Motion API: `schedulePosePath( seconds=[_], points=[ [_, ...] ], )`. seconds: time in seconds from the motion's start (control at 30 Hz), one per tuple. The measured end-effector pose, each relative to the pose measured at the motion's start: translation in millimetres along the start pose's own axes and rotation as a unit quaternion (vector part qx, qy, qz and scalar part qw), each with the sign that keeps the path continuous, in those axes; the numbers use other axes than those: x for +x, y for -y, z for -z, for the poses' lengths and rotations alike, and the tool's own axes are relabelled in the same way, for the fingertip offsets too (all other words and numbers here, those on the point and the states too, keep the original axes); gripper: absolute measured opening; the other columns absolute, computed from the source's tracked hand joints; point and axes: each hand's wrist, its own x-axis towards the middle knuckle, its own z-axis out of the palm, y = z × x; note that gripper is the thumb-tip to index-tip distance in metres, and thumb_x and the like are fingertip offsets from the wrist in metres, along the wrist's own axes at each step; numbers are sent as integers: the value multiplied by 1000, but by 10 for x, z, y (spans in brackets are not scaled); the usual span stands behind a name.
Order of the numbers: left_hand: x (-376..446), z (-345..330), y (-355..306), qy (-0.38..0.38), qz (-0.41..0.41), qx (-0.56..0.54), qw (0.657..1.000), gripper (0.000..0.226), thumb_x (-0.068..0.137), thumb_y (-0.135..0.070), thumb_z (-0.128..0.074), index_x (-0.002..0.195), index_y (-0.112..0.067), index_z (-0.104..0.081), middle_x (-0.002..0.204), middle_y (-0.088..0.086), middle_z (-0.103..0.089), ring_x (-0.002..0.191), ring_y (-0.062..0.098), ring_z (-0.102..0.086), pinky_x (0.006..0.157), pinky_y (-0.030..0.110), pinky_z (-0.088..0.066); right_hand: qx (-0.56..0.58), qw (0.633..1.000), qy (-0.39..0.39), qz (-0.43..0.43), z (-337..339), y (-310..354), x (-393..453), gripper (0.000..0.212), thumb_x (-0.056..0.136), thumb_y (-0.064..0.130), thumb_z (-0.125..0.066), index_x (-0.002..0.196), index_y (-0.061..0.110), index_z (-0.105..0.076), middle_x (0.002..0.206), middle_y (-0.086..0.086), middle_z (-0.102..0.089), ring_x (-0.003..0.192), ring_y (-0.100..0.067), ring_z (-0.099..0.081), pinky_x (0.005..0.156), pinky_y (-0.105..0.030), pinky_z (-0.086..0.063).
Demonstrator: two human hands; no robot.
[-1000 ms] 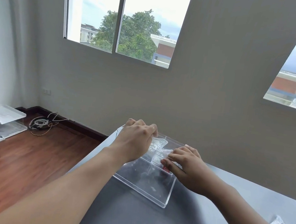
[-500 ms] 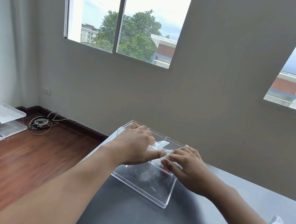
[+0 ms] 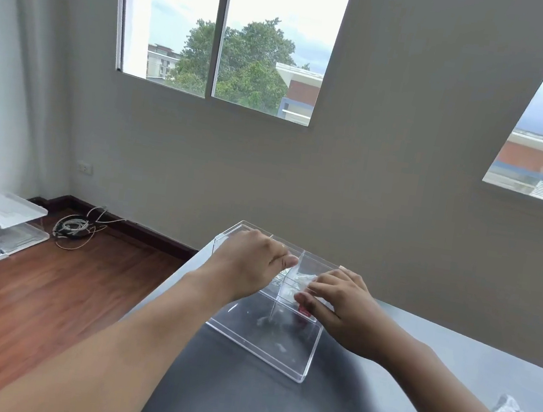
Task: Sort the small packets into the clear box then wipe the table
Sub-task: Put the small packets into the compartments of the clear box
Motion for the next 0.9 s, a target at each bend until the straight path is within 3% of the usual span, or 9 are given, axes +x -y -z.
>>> schedulePosePath(
  seconds=[0.07, 0.17, 0.3, 0.4, 0.53, 0.67, 0.73, 0.9],
  points=[
    [-14, -44, -4, 33, -10, -25, 999, 38, 105, -45, -45, 99, -20, -73, 76, -1, -70, 80, 28, -66, 71, 37, -50, -3, 1000, -2, 3, -2, -1, -1, 43, 101, 63, -34, 89, 36, -66, 91, 16, -62, 101, -1, -49, 116, -40, -27],
    [-33, -70, -42, 0, -44, -68, 997, 25, 102, -29, -52, 115, -21, -72, 97, -3, -75, 90, 21, -68, 81, 38, -54, -3, 1000, -4, 3, -8, -11, -7, 44, 101, 63, -34, 91, 36, -66, 92, 16, -62, 103, 0, -50, 116, -40, -27],
    [-10, -7, -8, -75, -25, -27, 996, 18, 93, -33, -65, 106, -24, -73, 112, -9, -69, 101, 16, -65, 81, 30, -48, -3, 1000, -3, 2, -7, -7, -1, 50, 99, 66, -30, 92, 34, -67, 92, 16, -63, 105, -1, -51, 116, -39, -27],
    [-15, 46, 75, -63, 31, -25, 997, 20, 89, -44, -70, 90, -24, -73, 101, -10, -68, 91, 14, -62, 83, 35, -51, -3, 1000, -4, 0, -11, -5, 0, 51, 99, 67, -30, 91, 34, -67, 93, 15, -63, 104, -3, -51, 115, -39, -27],
    [-33, 87, 58, -46, 16, -55, 997, 25, 88, -46, -71, 82, -22, -75, 86, -9, -76, 86, 11, -69, 82, 29, -52, -2, 1000, -3, -1, -8, -5, -8, 50, 99, 67, -30, 91, 34, -67, 94, 15, -63, 103, -2, -50, 116, -38, -26],
    [-35, 16, -23, 41, 37, 15, 998, 47, 92, -54, -43, 82, -20, -74, 88, -5, -76, 97, 17, -64, 92, 35, -45, 2, 1000, -4, -1, -3, 6, -6, 48, 99, 66, -31, 89, 35, -66, 92, 15, -62, 102, -1, -50, 117, -37, -25],
    [-38, 10, -20, 65, 44, 15, 997, 47, 90, -49, -39, 83, -18, -74, 88, -2, -75, 99, 20, -61, 93, 37, -45, 0, 1000, -3, 0, -6, 6, -10, 49, 99, 66, -31, 89, 33, -66, 92, 15, -63, 103, -1, -50, 116, -38, -25],
    [-38, 116, 41, 90, 11, -53, 994, 34, 91, -36, -58, 117, -24, -77, 134, -9, -69, 132, 9, -52, 113, 28, -38, 2, 1000, -1, -2, -1, 7, -5, 48, 99, 65, -31, 92, 34, -68, 94, 17, -63, 103, 0, -49, 116, -38, -26]
  ],
)
